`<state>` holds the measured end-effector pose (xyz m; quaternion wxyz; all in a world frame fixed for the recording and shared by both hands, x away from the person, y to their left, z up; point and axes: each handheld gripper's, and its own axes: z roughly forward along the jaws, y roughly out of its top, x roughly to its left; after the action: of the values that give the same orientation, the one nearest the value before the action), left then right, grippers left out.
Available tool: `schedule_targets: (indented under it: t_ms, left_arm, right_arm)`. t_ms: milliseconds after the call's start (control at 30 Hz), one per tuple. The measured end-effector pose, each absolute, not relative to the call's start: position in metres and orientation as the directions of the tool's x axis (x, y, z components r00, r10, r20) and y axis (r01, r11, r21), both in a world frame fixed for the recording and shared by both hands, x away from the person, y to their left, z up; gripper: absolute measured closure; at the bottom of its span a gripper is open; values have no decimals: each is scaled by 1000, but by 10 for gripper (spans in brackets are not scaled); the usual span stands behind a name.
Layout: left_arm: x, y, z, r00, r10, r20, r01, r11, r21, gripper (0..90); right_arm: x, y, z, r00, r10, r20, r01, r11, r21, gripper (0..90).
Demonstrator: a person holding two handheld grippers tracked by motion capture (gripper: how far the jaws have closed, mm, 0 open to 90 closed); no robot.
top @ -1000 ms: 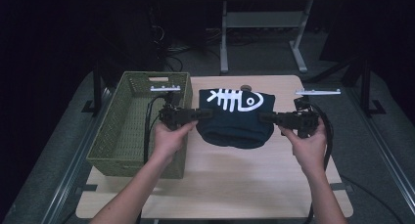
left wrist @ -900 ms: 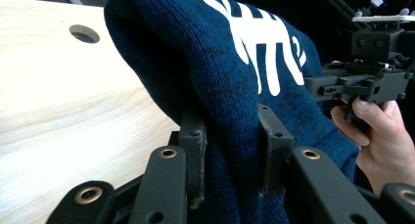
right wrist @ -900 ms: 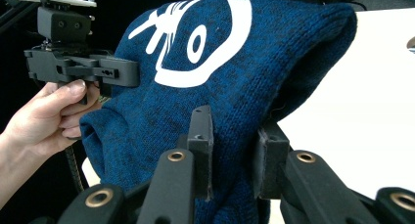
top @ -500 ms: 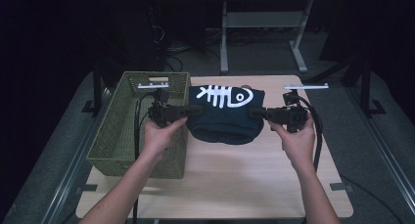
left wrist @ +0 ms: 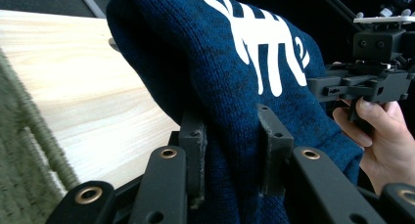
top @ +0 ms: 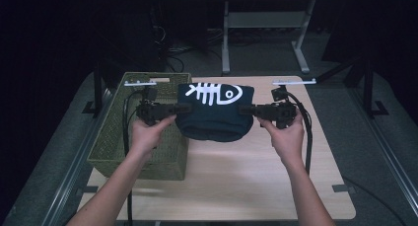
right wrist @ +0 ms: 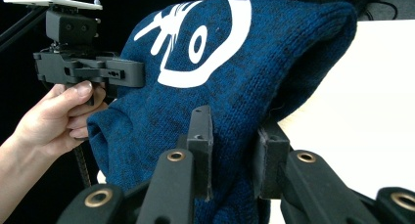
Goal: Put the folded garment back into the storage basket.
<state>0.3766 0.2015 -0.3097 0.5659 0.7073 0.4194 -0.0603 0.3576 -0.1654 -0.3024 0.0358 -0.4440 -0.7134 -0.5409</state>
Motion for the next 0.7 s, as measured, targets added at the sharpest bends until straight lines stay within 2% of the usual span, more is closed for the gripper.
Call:
schedule_targets:
  t_ms: [700]
  left_arm:
    - [375,248,-303,610,561,-559,660,30,751,698]
  right_arm:
    - [376,-119,-297,-631,560,537,670,46,741,732]
